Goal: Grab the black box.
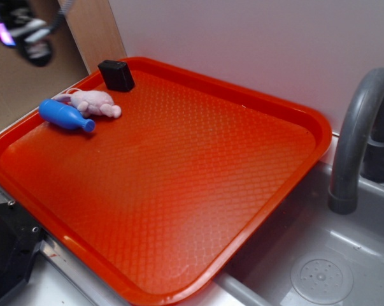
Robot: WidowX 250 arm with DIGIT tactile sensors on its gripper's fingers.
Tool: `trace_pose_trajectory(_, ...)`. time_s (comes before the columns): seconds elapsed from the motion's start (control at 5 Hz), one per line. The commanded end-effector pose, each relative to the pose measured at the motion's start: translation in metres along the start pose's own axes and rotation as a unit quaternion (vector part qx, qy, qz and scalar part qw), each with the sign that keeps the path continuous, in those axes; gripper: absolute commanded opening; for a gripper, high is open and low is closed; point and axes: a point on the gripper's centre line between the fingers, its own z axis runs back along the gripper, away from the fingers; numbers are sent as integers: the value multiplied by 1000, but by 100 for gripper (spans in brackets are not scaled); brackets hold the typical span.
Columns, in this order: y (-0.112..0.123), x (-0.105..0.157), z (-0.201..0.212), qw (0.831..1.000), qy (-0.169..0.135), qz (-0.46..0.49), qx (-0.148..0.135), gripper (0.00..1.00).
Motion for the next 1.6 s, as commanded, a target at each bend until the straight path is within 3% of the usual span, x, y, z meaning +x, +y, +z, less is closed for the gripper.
trace_pose_trajectory(0.0, 38, 47, -15, 999, -46, -24, 8, 100)
trace_pose_trajectory(0.2, 51, 55, -22, 995, -71, -58, 44, 100)
trace_pose_trajectory(0.4, 64, 70, -29, 985, -67, -148, 65, 100)
trace_pose_trajectory(0.6, 82, 94, -39, 957, -57, -273, 82, 100)
trace_pose_trajectory(0.8, 96, 110, -51, 915, -37, -393, 84, 100)
trace_pose_trajectory(1.0, 112, 113, -55, 873, -45, -480, 76, 100)
trace_pose_trajectory(1.2, 125, 114, -67, 854, -41, -517, 51, 100)
trace_pose_trajectory(1.4, 134, 118, -88, 855, -26, -516, 35, 100)
